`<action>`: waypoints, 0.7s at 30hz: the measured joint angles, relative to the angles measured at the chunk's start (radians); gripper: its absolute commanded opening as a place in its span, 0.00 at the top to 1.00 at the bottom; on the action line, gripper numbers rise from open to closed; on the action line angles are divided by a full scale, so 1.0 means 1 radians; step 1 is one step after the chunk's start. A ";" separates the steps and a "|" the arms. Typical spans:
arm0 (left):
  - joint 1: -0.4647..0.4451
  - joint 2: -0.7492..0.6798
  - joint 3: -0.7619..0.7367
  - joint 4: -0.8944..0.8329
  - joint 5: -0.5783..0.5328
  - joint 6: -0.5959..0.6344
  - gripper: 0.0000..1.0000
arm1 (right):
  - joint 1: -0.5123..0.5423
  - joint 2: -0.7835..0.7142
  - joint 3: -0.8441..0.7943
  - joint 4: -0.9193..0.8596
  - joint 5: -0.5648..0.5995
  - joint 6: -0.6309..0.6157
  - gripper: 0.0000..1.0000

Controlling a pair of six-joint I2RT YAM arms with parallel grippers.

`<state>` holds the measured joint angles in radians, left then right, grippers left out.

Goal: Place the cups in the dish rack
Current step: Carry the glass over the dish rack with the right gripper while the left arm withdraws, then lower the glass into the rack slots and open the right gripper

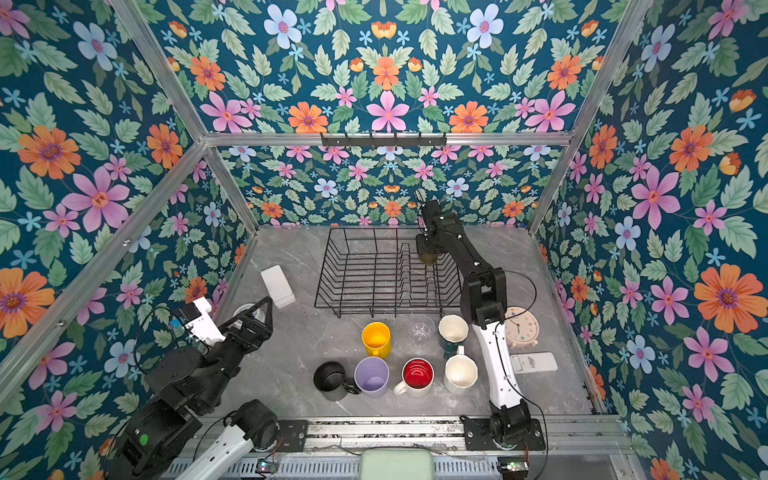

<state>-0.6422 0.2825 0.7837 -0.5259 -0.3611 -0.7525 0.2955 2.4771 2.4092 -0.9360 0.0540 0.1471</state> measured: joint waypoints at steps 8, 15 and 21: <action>0.000 0.002 -0.007 -0.013 0.000 -0.003 0.00 | 0.000 -0.008 -0.011 -0.036 -0.004 -0.010 0.15; 0.000 0.002 -0.007 -0.017 0.000 -0.004 0.00 | 0.000 -0.047 -0.035 -0.039 -0.004 -0.019 0.11; 0.000 0.014 -0.005 -0.051 0.000 -0.024 0.01 | 0.000 -0.145 -0.069 -0.037 -0.007 -0.018 0.09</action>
<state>-0.6422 0.2962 0.7792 -0.5766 -0.3611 -0.7769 0.2955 2.3322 2.3402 -0.9730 0.0467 0.1287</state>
